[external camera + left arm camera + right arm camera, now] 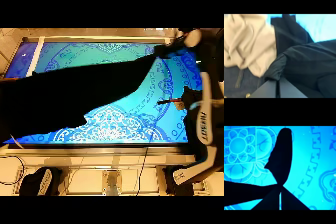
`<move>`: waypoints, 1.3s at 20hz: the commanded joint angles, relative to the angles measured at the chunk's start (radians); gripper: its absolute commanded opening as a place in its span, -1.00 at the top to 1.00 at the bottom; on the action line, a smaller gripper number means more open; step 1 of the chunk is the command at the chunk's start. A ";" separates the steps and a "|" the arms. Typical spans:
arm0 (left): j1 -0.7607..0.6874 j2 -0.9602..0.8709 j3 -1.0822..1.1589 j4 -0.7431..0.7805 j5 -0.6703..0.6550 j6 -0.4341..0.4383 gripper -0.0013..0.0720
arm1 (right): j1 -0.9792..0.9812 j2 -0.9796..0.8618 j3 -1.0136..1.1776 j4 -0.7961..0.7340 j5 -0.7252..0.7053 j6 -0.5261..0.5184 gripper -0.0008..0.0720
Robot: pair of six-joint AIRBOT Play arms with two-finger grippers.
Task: Fold the clothes and pants, and hang the long-sleeved shirts on hangers.
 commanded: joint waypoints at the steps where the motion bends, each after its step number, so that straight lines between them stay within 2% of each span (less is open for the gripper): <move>1: 0.056 0.030 0.000 0.050 0.024 -0.049 0.92 | -0.068 0.161 -0.055 -0.035 0.243 -0.059 0.94; 3: 0.135 0.077 -0.022 0.085 -0.080 -0.062 0.93 | -0.066 0.223 -0.172 -0.080 0.378 -0.070 0.94; 4: 0.187 0.109 -0.068 0.085 -0.126 -0.061 0.93 | -0.066 0.265 -0.281 -0.084 0.378 -0.077 0.94; 5: 0.238 0.148 -0.140 0.085 -0.134 -0.061 0.93 | -0.067 0.312 -0.403 -0.091 0.339 -0.077 0.94; 8: 0.362 0.271 -0.397 0.094 -0.121 -0.042 0.93 | -0.066 0.478 -0.826 -0.066 0.098 -0.026 0.94; 9: 0.384 0.294 -0.461 0.096 -0.109 -0.042 0.93 | -0.066 0.515 -0.927 -0.035 0.068 -0.018 0.94; 12: 0.410 0.305 -0.553 0.096 -0.105 -0.020 0.93 | -0.066 0.597 -1.186 0.095 0.077 -0.002 0.94; 15: 0.410 0.296 -0.562 0.116 -0.105 -0.020 0.92 | -0.066 0.686 -1.394 0.108 0.080 0.045 0.94; 19: 0.445 0.275 -0.562 0.156 -0.130 -0.020 0.93 | -0.066 0.786 -1.547 0.105 0.167 0.098 0.94; 22: 0.507 0.268 -0.562 0.197 -0.146 -0.021 0.93 | -0.066 0.857 -1.564 0.056 0.192 0.189 0.94; 24: 0.522 0.268 -0.562 0.224 -0.145 -0.020 0.92 | -0.066 0.911 -1.564 0.051 0.199 0.196 0.90; 25: 0.522 0.266 -0.562 0.223 -0.144 -0.020 0.92 | -0.066 0.931 -1.564 0.051 0.204 0.199 0.55; 26: 0.521 0.265 -0.562 0.222 -0.145 -0.021 0.92 | -0.066 0.948 -1.561 0.051 0.209 0.209 -0.24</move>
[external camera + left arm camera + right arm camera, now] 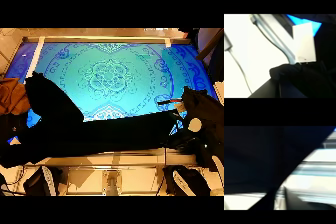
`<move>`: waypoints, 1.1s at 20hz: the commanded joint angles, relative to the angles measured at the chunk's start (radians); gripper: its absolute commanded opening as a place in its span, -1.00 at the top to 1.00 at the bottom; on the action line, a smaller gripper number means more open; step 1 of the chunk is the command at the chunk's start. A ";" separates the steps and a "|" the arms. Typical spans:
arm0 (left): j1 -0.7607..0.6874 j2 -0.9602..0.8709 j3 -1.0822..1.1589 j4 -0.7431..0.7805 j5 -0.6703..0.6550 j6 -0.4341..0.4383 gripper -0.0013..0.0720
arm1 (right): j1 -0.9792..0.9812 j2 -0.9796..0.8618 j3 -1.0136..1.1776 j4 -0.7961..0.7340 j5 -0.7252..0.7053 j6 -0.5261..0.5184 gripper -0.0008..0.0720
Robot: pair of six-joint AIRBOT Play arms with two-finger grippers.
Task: Fold the clothes and pants, and hang the long-sleeved shirts on hangers.
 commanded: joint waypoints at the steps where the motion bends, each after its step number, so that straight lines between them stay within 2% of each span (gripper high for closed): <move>1: 0.014 -0.003 0.000 0.012 -0.007 0.000 0.61 | 0.000 0.074 -0.001 -0.005 0.031 0.056 -0.55; 2: 0.012 -0.003 0.003 0.000 -0.005 0.000 -0.46 | 0.000 0.082 0.027 -0.022 0.049 0.072 -0.55; 3: 0.012 -0.003 0.010 -0.013 -0.004 -0.001 -0.99 | 0.000 0.084 0.067 -0.055 0.071 0.078 -0.54; 6: 0.012 -0.003 0.063 -0.014 0.040 -0.021 -0.97 | 0.000 0.084 0.246 -0.195 0.043 0.100 -0.54; 8: 0.013 -0.015 0.111 -0.030 0.172 -0.108 -0.97 | 0.000 0.083 0.338 -0.184 -0.110 0.101 -0.54; 10: 0.013 -0.099 0.142 -0.117 0.311 -0.119 -0.96 | 0.000 0.072 0.381 -0.146 -0.303 0.101 -0.54; 11: 0.013 -0.179 0.163 -0.199 0.309 -0.095 -0.96 | 0.000 0.050 0.394 -0.122 -0.351 0.100 -0.54; 12: 0.013 -0.287 0.183 -0.325 0.292 -0.017 -0.96 | 0.000 0.013 0.409 -0.085 -0.377 0.096 -0.54; 14: 0.013 -0.508 0.225 -0.572 0.259 0.116 -0.96 | 0.000 -0.084 0.438 0.027 -0.374 0.038 -0.54; 16: 0.006 -0.702 0.270 -0.745 0.195 0.206 -0.96 | 0.000 -0.187 0.466 0.156 -0.375 -0.018 -0.54; 19: -0.046 -0.895 0.328 -0.794 0.100 0.300 -0.96 | 0.001 -0.284 0.509 0.254 -0.375 -0.039 -0.54; 22: -0.124 -0.960 0.356 -0.817 0.235 0.301 -0.96 | 0.016 -0.319 0.557 0.315 -0.375 -0.043 -0.54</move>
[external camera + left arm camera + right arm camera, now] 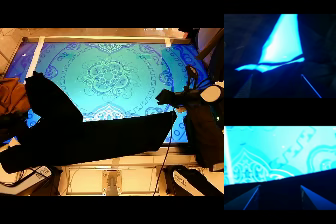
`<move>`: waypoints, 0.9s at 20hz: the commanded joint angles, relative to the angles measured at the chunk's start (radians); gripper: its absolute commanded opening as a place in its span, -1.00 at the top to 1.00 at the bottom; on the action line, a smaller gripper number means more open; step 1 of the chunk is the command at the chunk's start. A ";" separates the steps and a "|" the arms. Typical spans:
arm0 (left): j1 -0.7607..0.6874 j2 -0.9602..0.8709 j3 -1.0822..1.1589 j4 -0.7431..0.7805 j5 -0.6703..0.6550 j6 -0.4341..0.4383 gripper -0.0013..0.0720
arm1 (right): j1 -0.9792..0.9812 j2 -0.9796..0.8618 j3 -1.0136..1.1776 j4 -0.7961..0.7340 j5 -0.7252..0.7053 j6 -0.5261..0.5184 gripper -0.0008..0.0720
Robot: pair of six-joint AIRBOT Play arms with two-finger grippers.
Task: Fold the clothes and pants, and hang the long-sleeved shirts on hangers.
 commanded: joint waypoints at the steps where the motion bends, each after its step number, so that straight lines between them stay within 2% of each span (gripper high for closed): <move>1: -0.077 -0.103 0.046 -0.085 0.142 0.013 -0.96 | 0.031 -0.054 0.061 0.096 -0.009 -0.022 -0.54; 4: -0.085 -0.106 0.082 -0.077 0.291 -0.078 -0.96 | 0.090 -0.054 0.121 0.076 -0.010 -0.022 -0.54; 10: -0.205 -0.171 0.096 -0.079 0.256 -0.047 -0.96 | 0.152 -0.054 0.155 0.067 -0.129 -0.021 -0.54; 16: -0.260 -0.258 0.097 -0.079 0.230 -0.081 -0.95 | 0.152 -0.054 0.155 0.063 -0.128 -0.021 -0.54; 18: -0.259 -0.259 0.097 -0.078 0.224 -0.081 -0.88 | 0.152 -0.054 0.155 0.043 -0.128 -0.021 -0.54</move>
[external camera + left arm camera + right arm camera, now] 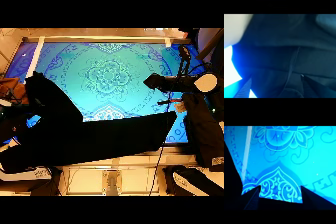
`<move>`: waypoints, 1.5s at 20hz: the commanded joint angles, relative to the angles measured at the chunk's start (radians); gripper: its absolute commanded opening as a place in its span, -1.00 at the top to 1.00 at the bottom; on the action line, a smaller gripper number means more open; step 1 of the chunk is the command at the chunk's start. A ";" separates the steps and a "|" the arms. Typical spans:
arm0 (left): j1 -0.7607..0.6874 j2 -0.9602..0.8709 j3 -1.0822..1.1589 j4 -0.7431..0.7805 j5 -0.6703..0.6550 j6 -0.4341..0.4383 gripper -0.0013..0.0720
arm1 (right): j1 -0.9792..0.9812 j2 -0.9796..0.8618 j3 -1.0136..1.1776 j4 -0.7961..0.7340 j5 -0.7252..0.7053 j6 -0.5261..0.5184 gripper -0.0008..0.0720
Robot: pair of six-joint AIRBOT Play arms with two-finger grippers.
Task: Fold the clothes and pants, and hang the long-sleeved shirts on hangers.
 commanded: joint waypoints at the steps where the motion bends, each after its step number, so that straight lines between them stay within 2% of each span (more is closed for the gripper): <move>1: -0.010 -0.020 0.001 0.000 -0.018 -0.008 -0.76 | 0.002 0.000 0.002 -0.022 -0.007 0.000 -0.54; 3: -0.017 -0.021 0.001 -0.005 -0.025 -0.008 -0.73 | 0.002 0.000 0.002 -0.024 -0.007 0.000 -0.54; 4: -0.022 -0.021 0.001 -0.009 -0.024 -0.008 -0.28 | 0.002 0.000 0.002 -0.024 -0.007 0.000 -0.54; 5: -0.027 -0.021 0.001 -0.012 -0.024 -0.007 0.51 | 0.002 0.000 0.002 -0.024 -0.007 0.000 -0.54; 6: -0.035 -0.021 0.001 -0.014 -0.023 0.002 0.93 | 0.002 0.000 0.002 -0.023 -0.007 0.000 -0.54; 9: -0.064 -0.020 0.008 -0.050 -0.008 0.008 0.92 | 0.002 0.000 0.002 -0.024 -0.008 0.000 -0.54; 11: -0.096 -0.020 0.043 -0.136 -0.003 0.067 0.93 | 0.002 0.000 0.002 -0.024 -0.012 0.000 -0.54; 12: -0.111 -0.019 0.075 -0.128 -0.002 0.087 0.93 | 0.002 0.000 0.002 -0.024 -0.011 0.000 -0.54; 14: -0.099 -0.005 0.138 -0.066 -0.006 0.049 0.92 | 0.002 0.000 0.002 -0.026 -0.003 0.000 -0.54; 15: -0.072 0.013 0.153 -0.033 -0.015 0.029 0.82 | 0.002 0.000 0.002 -0.033 -0.002 0.000 -0.54; 16: -0.041 0.032 0.154 -0.015 -0.030 0.030 -0.20 | 0.002 0.000 0.002 -0.044 -0.002 0.000 -0.54; 17: 0.000 0.046 0.154 0.006 -0.049 0.013 -1.00 | 0.002 0.000 0.002 -0.050 -0.002 0.000 -0.54; 19: 0.074 0.050 0.154 0.008 -0.061 -0.005 -0.99 | 0.002 0.000 0.002 -0.060 -0.010 0.000 -0.54; 21: 0.116 0.037 0.154 -0.036 -0.006 -0.003 -0.97 | 0.002 0.000 0.002 -0.066 -0.025 0.000 -0.54; 23: 0.116 -0.006 0.166 -0.100 0.044 0.039 -0.97 | 0.002 0.000 0.002 -0.066 -0.054 0.000 -0.54; 25: 0.097 -0.079 0.209 -0.187 0.027 0.120 -0.96 | 0.002 0.000 0.002 -0.066 -0.076 0.001 -0.54; 27: 0.077 -0.135 0.268 -0.213 0.028 0.132 -0.89 | 0.002 0.000 0.002 -0.065 -0.074 0.001 -0.54; 28: 0.066 -0.161 0.301 -0.213 0.020 0.132 -0.74 | 0.002 0.000 0.002 -0.065 -0.075 0.001 -0.54; 30: 0.043 -0.205 0.361 -0.214 -0.019 0.133 -0.74 | 0.002 0.000 0.002 -0.066 -0.077 0.001 -0.54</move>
